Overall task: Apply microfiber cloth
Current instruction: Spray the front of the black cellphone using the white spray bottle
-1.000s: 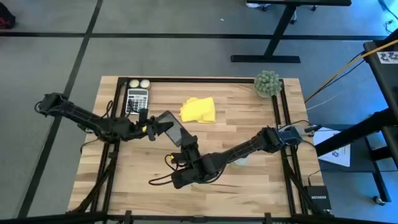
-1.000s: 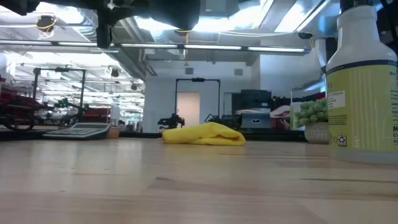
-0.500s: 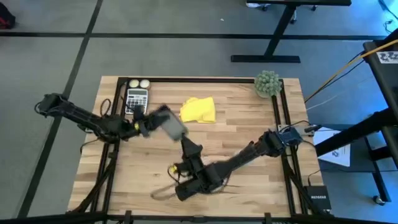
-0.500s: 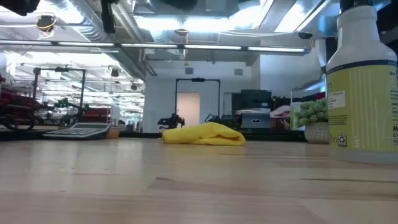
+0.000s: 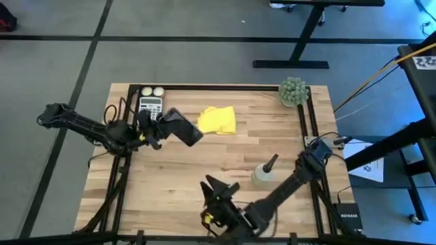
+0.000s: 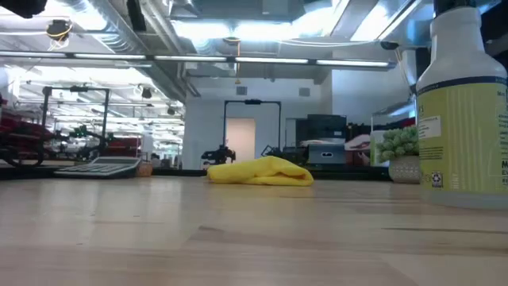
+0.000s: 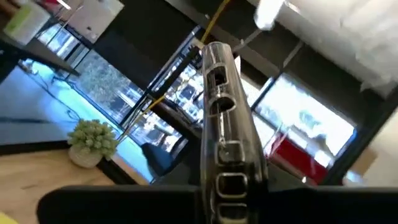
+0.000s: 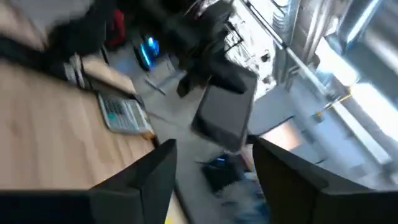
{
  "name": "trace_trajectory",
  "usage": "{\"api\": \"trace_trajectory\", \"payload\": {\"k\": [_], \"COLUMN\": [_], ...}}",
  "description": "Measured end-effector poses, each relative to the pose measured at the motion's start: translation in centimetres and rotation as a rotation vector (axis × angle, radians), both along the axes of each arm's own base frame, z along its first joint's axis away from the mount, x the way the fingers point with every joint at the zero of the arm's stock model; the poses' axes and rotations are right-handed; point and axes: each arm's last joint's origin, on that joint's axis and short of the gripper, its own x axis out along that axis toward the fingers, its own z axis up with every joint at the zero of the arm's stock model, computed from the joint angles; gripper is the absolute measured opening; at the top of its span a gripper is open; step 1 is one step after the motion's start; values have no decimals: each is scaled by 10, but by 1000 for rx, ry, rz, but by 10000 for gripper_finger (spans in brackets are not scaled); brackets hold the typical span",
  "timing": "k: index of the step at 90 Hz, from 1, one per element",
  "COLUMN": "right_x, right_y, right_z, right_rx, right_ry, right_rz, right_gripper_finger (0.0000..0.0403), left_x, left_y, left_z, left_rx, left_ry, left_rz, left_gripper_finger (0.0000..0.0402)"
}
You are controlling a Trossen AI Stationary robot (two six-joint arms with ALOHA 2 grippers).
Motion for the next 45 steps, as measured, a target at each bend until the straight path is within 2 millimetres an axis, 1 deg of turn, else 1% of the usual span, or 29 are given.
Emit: {"api": "trace_trajectory", "payload": {"k": [9,14,20,26,33,45], "right_x": [-23,-36,-53,-69,-86,-113], "right_y": [10,12,10,2,-8,-18], "right_z": [22,32,43,49,49,37], "right_rx": [155,259,395,543,667,713], "right_ry": [-107,-149,-164,-160,-138,-128], "right_rz": [104,168,237,262,226,104], "right_gripper_finger": [195,195,195,195,195,195], "left_x": [4,6,9,14,22,43], "left_y": [-2,-3,-3,-4,-3,0], "left_z": [-9,-14,-19,-26,-30,-37], "left_rx": [59,86,105,128,158,196], "left_ry": [102,154,203,249,294,378], "left_rz": [-22,-34,-37,-47,-71,-126], "left_gripper_finger": [17,17,17,17,17,17]}}
